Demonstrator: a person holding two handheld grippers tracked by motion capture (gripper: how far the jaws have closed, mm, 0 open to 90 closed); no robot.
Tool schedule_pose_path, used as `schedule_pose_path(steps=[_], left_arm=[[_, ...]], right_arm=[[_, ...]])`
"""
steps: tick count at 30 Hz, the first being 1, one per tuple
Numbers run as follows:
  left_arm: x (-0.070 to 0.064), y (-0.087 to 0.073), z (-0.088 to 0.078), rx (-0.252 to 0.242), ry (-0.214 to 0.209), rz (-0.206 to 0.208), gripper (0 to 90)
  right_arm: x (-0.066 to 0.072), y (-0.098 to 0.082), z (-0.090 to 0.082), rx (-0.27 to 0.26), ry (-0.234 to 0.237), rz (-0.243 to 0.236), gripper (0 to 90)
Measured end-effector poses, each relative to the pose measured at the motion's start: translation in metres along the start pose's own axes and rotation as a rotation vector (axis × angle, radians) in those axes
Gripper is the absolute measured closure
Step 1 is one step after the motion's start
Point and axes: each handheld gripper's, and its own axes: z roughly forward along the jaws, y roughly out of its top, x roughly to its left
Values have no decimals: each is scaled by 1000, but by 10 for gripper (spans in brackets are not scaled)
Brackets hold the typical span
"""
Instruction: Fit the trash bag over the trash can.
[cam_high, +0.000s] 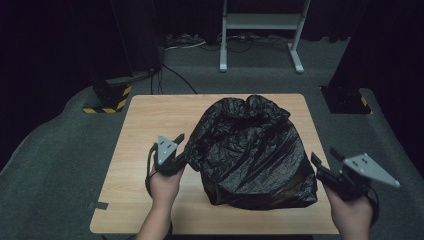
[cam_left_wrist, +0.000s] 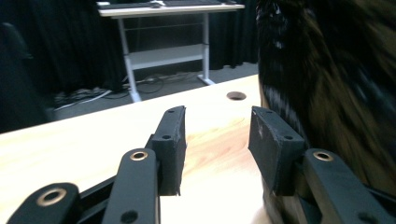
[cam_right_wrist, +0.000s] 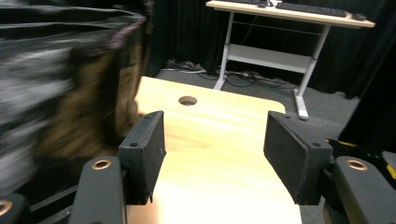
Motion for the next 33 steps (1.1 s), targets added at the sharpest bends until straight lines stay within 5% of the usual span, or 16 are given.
schedule_pose_path(steps=[2, 5, 11, 17, 20, 23, 28, 33], left_arm=[[-6, 2, 9, 0, -33, 11, 561], [-14, -2, 7, -12, -51, 5, 587], [-26, -12, -18, -31, -44, 3, 600], [-41, -26, -48, -53, -54, -14, 602], [-43, -32, -58, -58, -45, -16, 574], [-35, -34, -60, -54, -19, -35, 566], [-25, -32, -62, -64, 3, -58, 560], [-25, -27, -59, -63, 10, -55, 556]], right_arm=[[10, -7, -17, -4, 6, -3, 386], [21, -10, -15, 6, 47, -17, 384], [32, -5, 26, 1, 89, -41, 416], [14, 4, 73, -20, 153, -13, 431], [6, 12, 90, -14, 127, -32, 415], [-6, 7, 86, -14, 77, -34, 418], [-17, -31, 60, 8, 6, -46, 437], [-8, -58, 41, 2, 14, -74, 482]])
